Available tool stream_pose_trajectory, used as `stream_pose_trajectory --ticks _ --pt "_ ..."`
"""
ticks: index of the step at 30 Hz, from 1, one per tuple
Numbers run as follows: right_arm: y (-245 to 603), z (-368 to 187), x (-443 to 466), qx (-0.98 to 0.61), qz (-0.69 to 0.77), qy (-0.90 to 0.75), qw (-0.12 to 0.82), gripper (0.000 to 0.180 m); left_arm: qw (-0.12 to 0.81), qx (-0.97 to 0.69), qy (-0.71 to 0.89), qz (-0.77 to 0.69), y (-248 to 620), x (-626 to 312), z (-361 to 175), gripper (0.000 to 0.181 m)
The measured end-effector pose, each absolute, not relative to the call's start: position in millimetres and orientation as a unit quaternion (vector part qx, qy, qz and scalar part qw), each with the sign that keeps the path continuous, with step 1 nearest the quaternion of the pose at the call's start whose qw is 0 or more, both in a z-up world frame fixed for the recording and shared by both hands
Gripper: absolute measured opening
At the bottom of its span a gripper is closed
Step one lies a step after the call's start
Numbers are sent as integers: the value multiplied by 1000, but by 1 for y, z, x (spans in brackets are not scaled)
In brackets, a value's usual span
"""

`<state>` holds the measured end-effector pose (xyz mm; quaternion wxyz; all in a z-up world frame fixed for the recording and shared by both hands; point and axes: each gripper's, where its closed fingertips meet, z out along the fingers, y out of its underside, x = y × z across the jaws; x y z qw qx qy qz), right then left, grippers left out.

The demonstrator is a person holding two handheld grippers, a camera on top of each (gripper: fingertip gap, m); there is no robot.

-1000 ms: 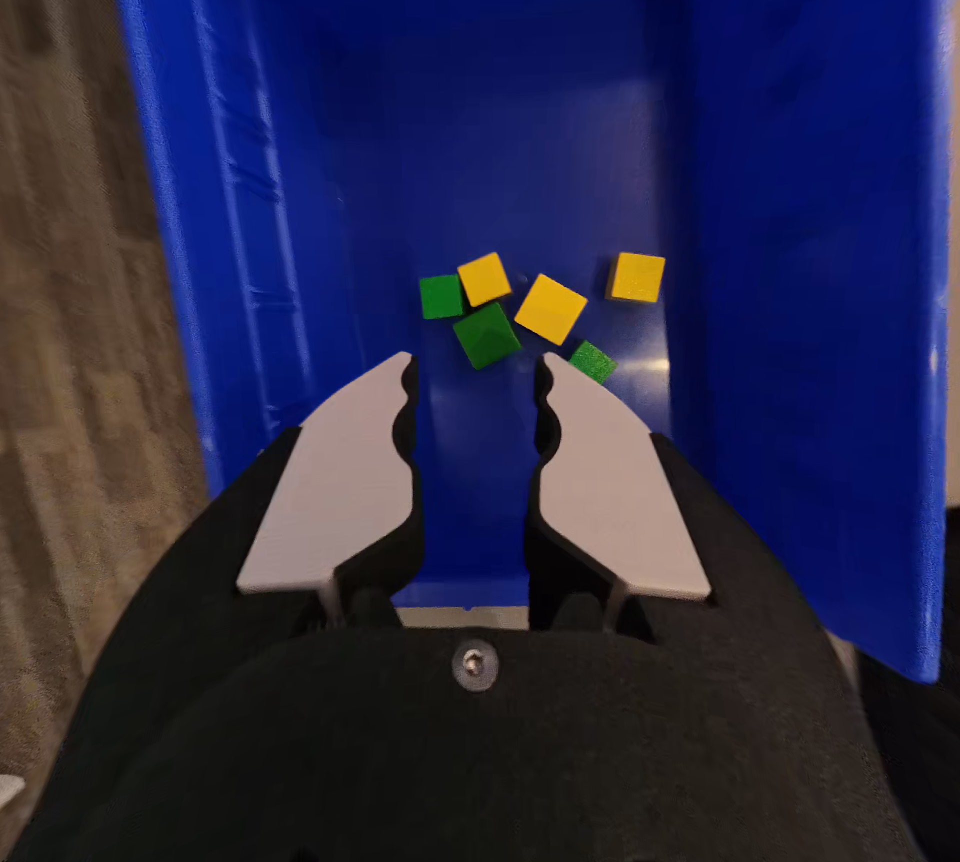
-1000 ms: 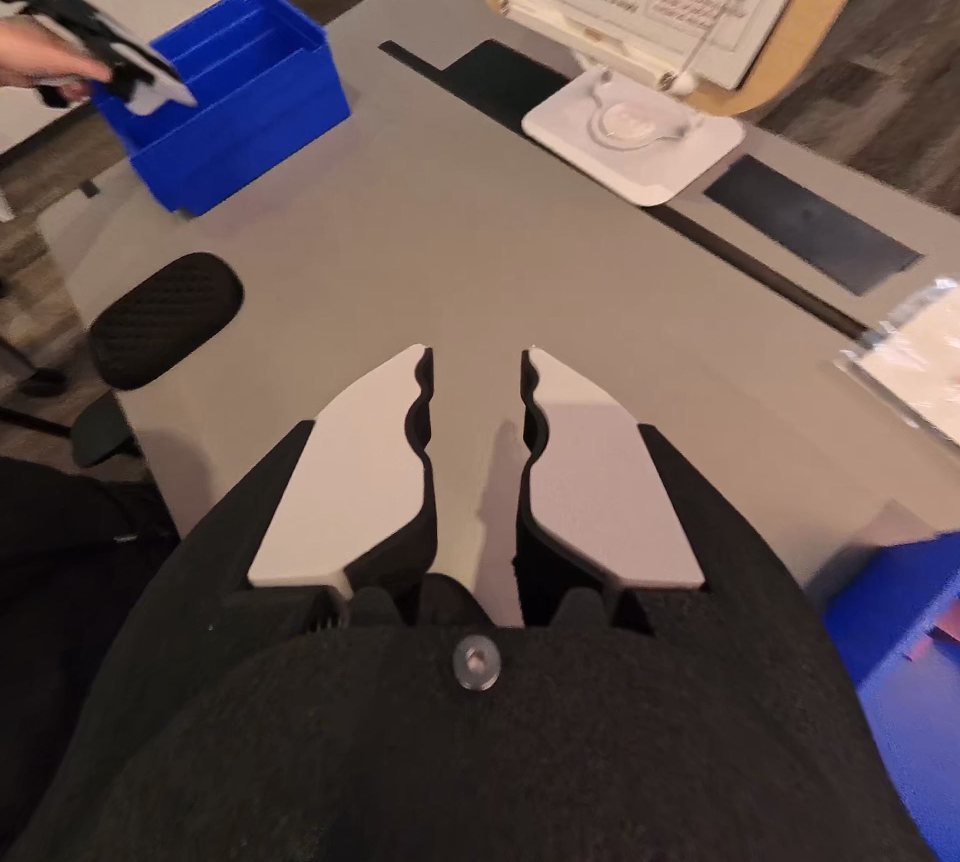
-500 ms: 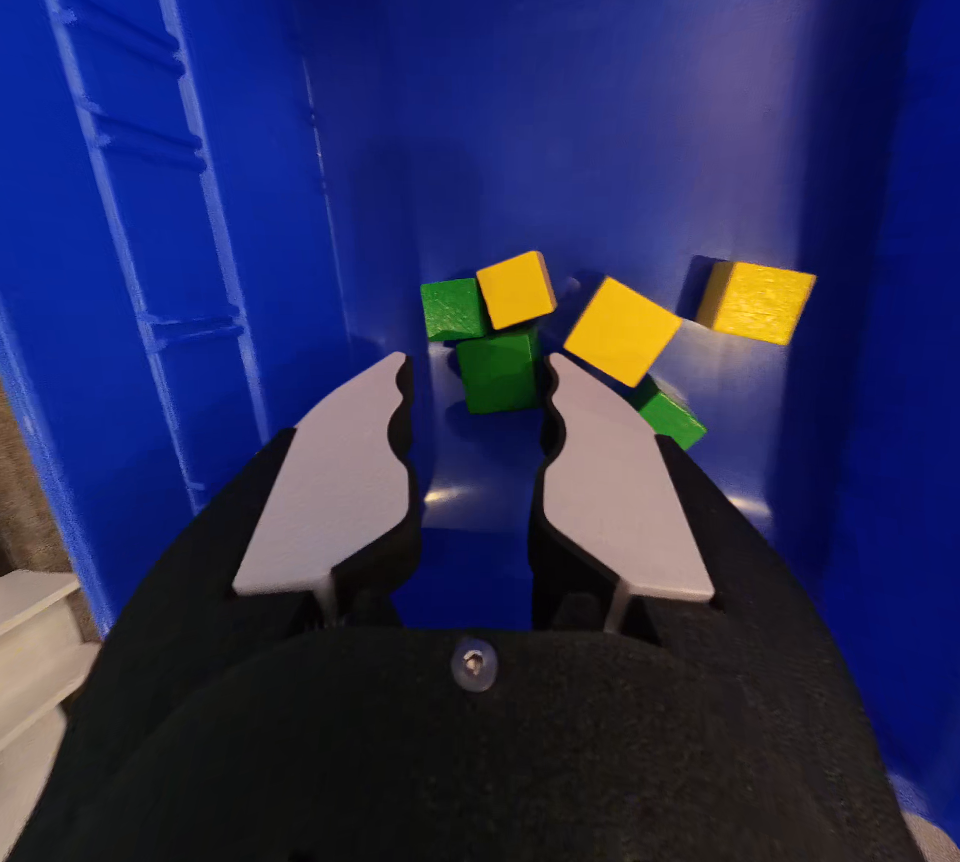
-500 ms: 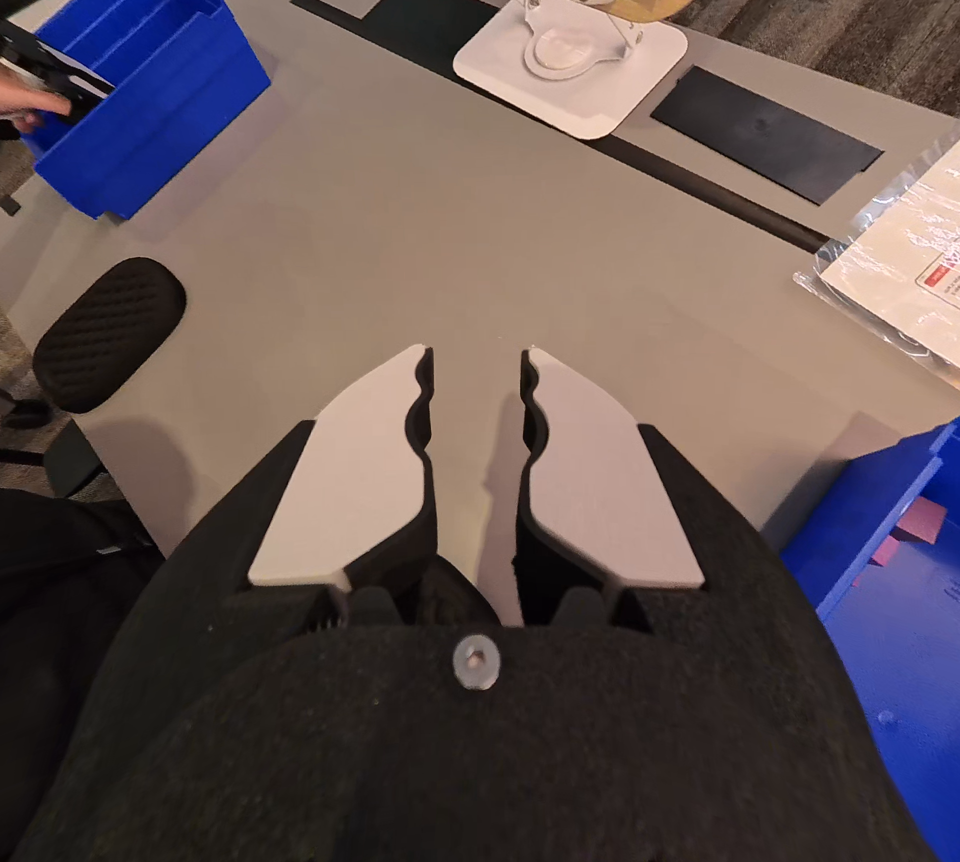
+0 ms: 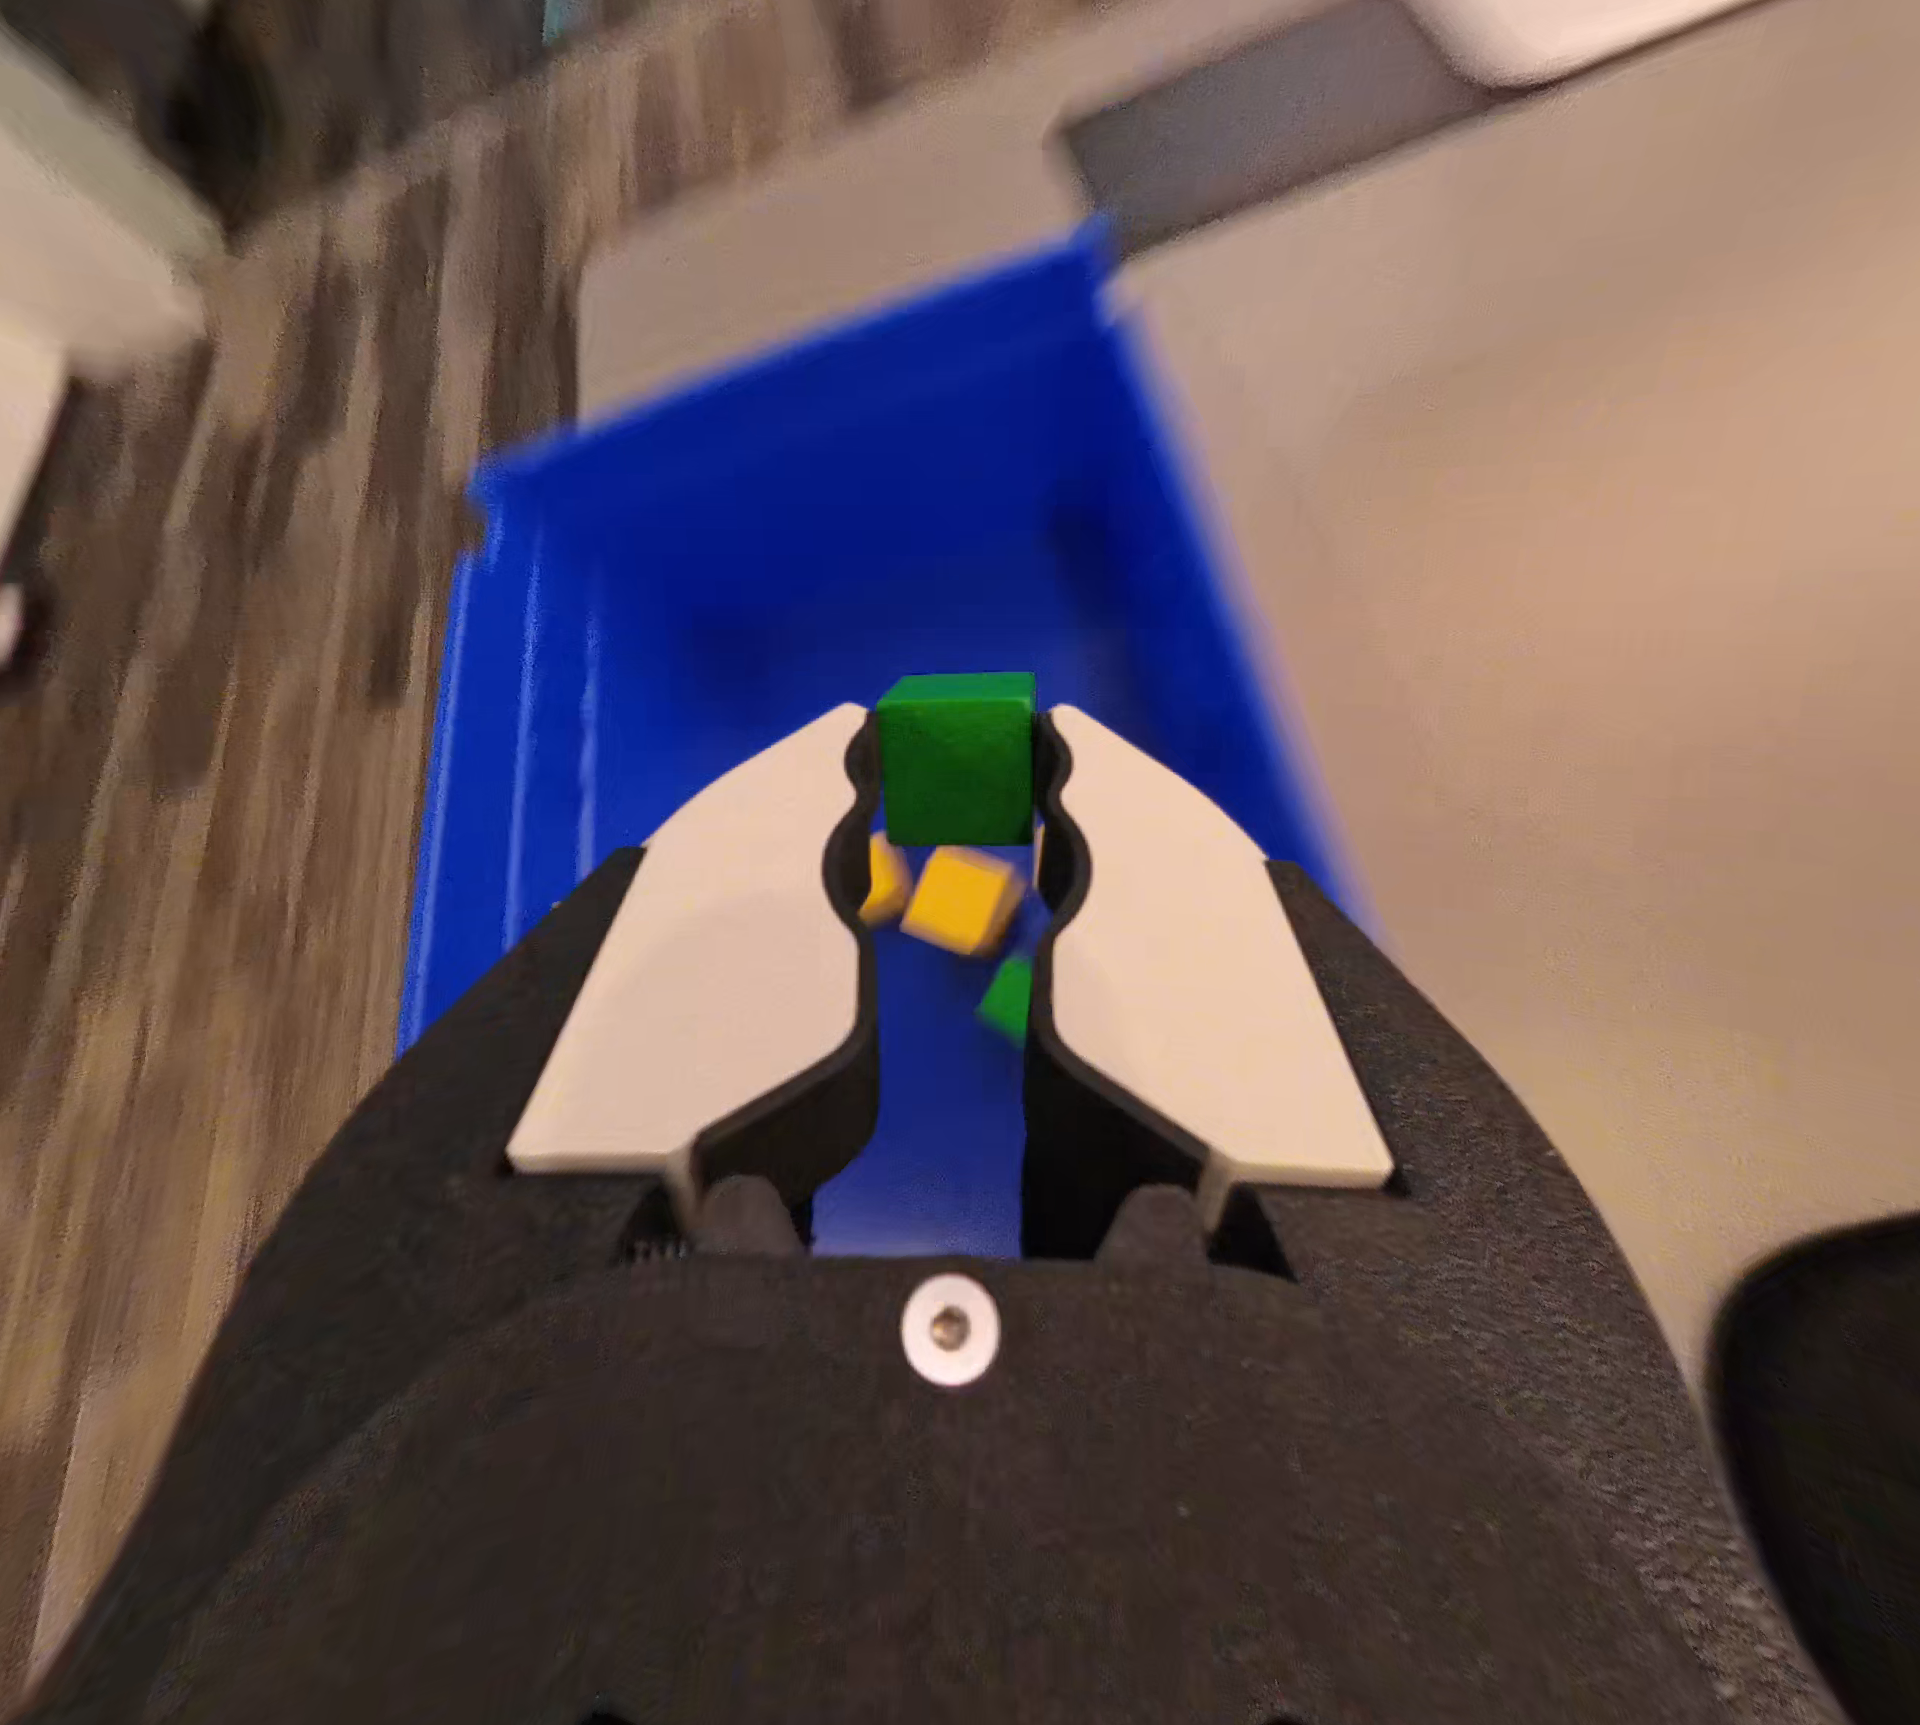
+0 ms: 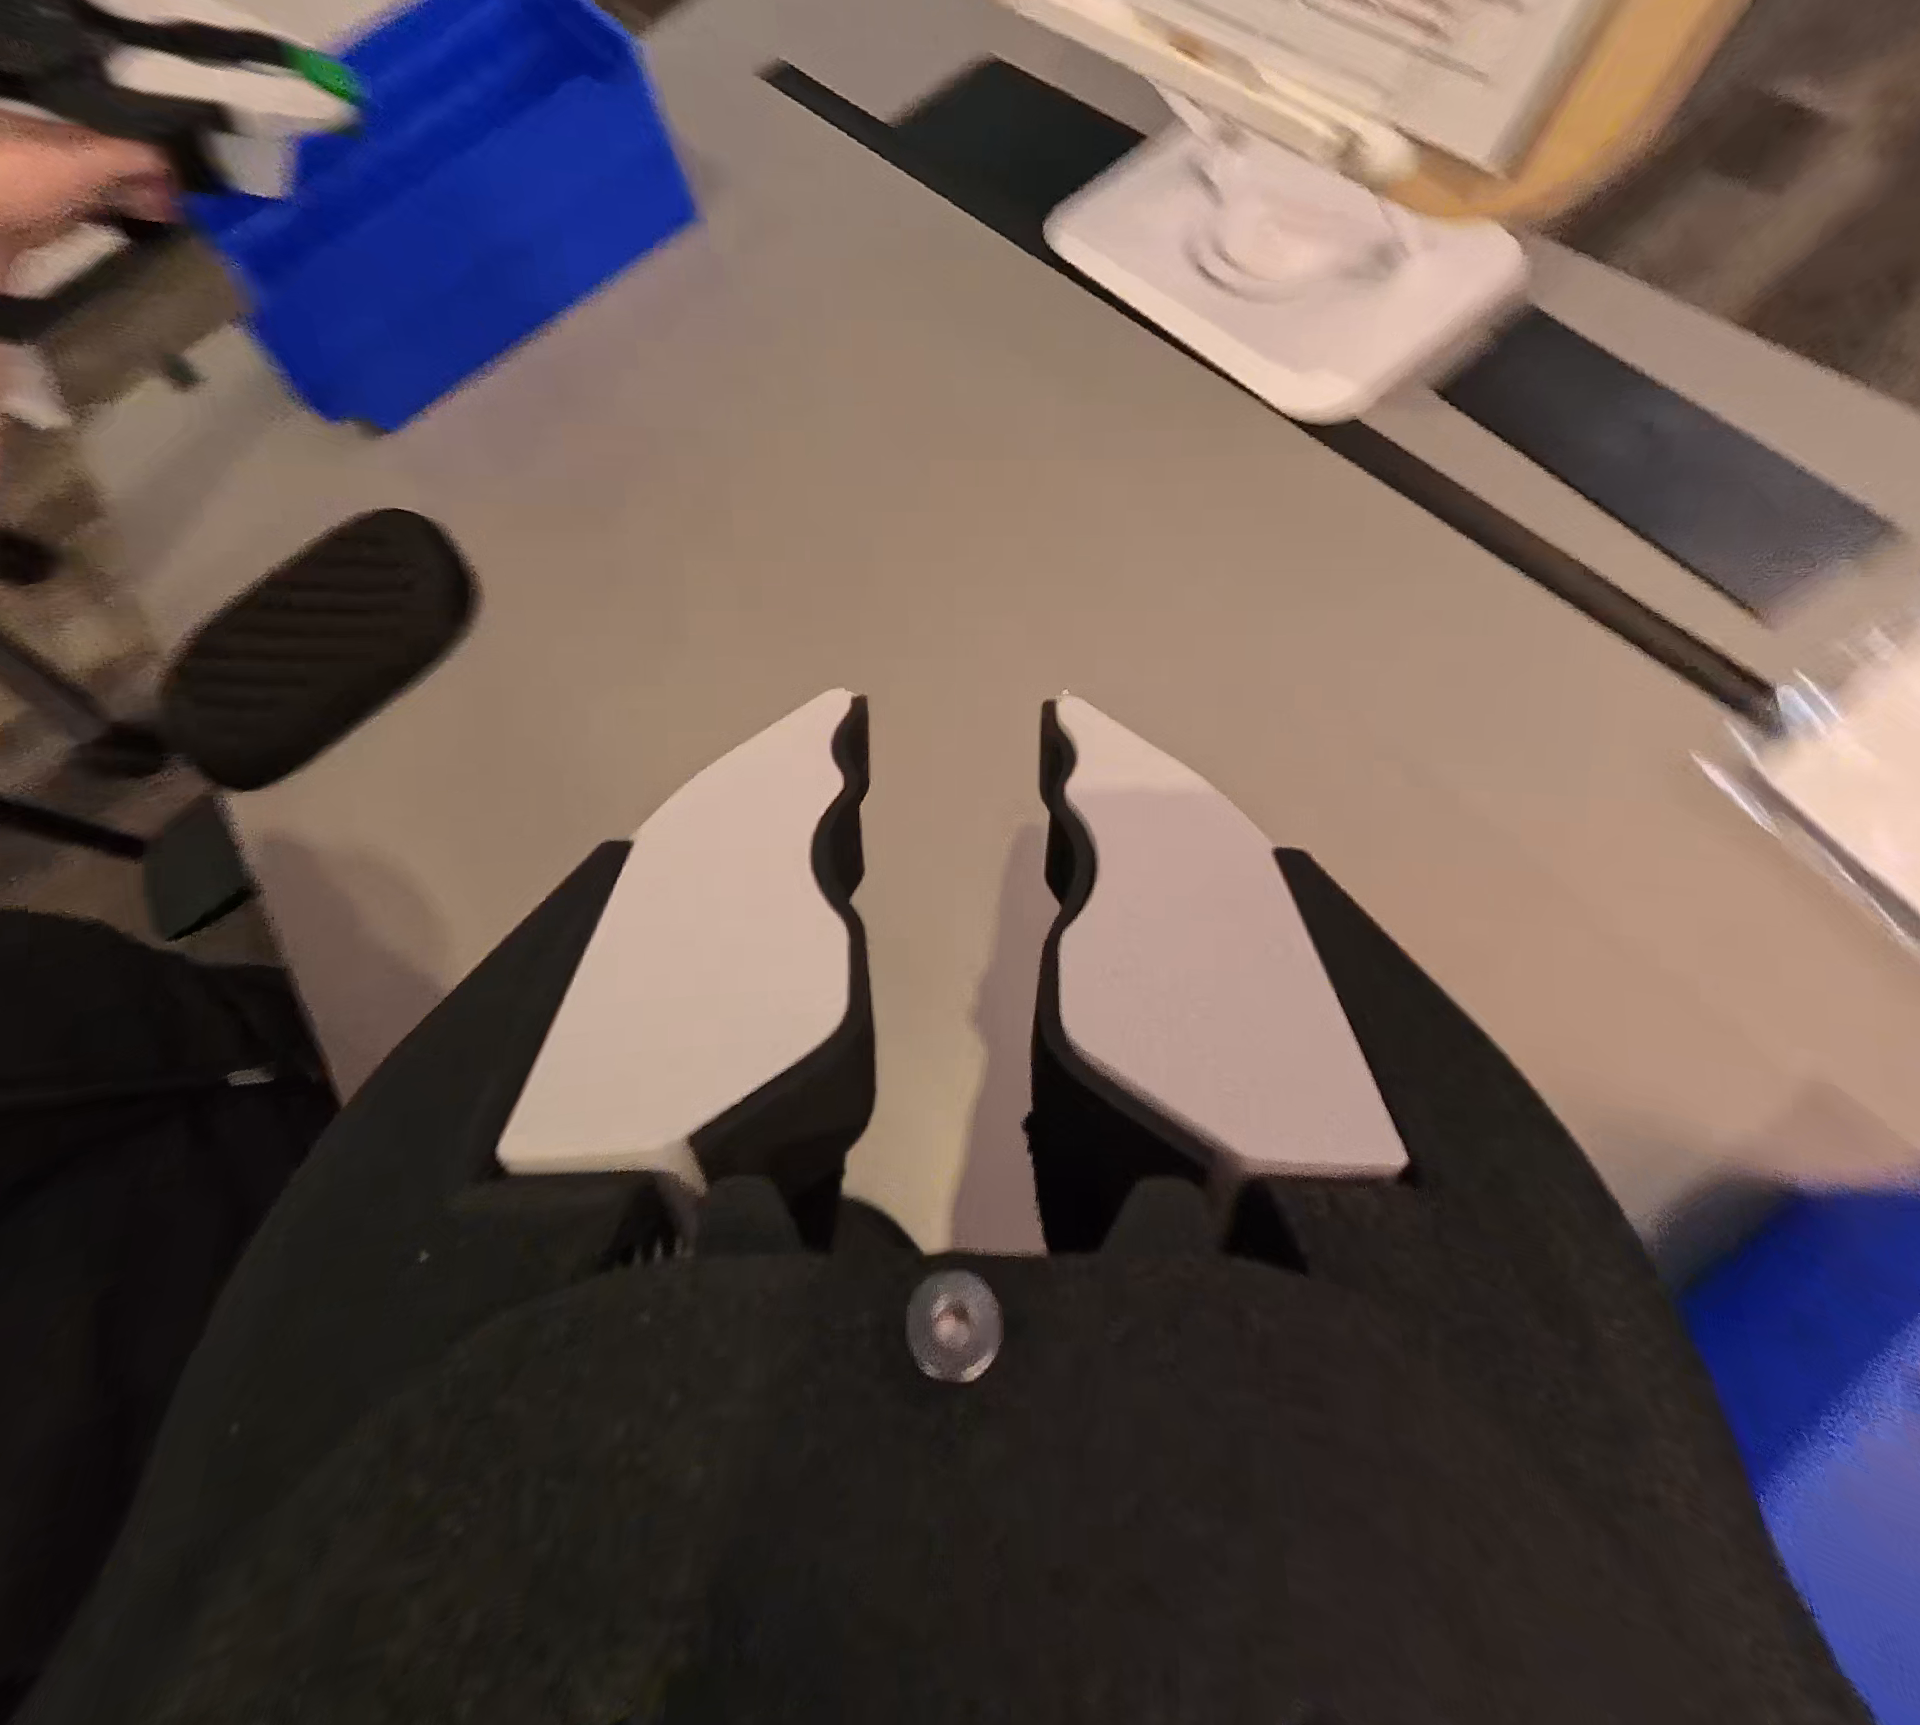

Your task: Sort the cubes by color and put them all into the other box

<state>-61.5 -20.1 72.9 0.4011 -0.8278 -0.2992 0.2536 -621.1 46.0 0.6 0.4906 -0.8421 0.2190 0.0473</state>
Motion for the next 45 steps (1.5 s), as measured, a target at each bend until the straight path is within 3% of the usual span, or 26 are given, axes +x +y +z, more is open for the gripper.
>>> stream_pose_trajectory --ticks 5,10,13,28,39,45 --pt "-55 115 -176 -686 539 -358 333 30 612 -698 367 -59 -7 -463 59 28" --pt "-75 91 -270 -630 651 -375 196 51 670 -572 449 -149 -66 -349 77 28" --pt "-86 85 -298 -593 719 -343 117 51 675 -537 472 -181 -82 -314 77 28" --pt "-97 73 -310 -560 751 -347 41 31 684 -497 477 -240 -87 -294 82 27" --pt "-63 54 -298 -602 724 -327 80 28 693 -538 431 -212 -62 -308 65 38" --pt "-38 56 -265 -633 691 -322 135 28 686 -572 347 -286 -41 -336 40 23"
